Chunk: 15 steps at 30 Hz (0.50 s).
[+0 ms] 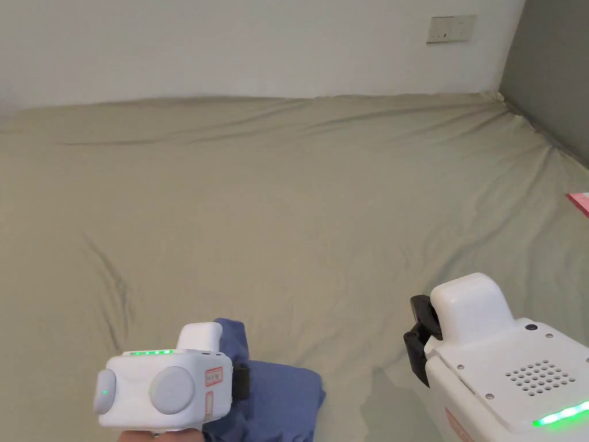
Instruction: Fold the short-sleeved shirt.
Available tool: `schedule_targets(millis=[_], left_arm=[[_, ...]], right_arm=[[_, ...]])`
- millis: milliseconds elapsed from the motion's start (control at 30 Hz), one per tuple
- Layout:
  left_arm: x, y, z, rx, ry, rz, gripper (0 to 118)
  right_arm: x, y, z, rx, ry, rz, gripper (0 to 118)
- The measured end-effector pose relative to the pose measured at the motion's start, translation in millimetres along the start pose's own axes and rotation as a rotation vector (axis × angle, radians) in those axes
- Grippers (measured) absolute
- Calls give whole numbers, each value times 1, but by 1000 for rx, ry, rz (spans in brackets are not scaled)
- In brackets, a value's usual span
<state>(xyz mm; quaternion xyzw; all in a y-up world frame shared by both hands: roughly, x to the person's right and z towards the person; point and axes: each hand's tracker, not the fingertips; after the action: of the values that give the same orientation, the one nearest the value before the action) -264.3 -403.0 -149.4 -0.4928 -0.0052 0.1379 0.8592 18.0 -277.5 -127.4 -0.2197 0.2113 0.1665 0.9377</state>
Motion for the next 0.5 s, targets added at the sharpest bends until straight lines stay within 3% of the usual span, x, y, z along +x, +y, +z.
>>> schedule_targets(millis=[100, 267, 300, 400, 433, 500], left_arm=[[22, -12, -31, -61, 44, -67, 12], [37, -27, -56, -70, 85, -51, 15], [37, -26, -52, -53, 45, -24, 24], [32, -22, -42, -82, -281, 97, 106], [26, -19, -33, -69, -350, 146, 118], [21, -16, -16, 33, -317, 196, 111]], right_arm=[[5, -2, 2, -8, -1, -6, 2], [11, -2, 8, 3, -3, -17, 2], [12, -3, 8, 3, -4, -19, 2], [14, -4, 4, -3, -7, -21, 2], [14, -4, 4, -3, -8, -21, 2], [14, -5, 4, -5, -7, -23, 2]])
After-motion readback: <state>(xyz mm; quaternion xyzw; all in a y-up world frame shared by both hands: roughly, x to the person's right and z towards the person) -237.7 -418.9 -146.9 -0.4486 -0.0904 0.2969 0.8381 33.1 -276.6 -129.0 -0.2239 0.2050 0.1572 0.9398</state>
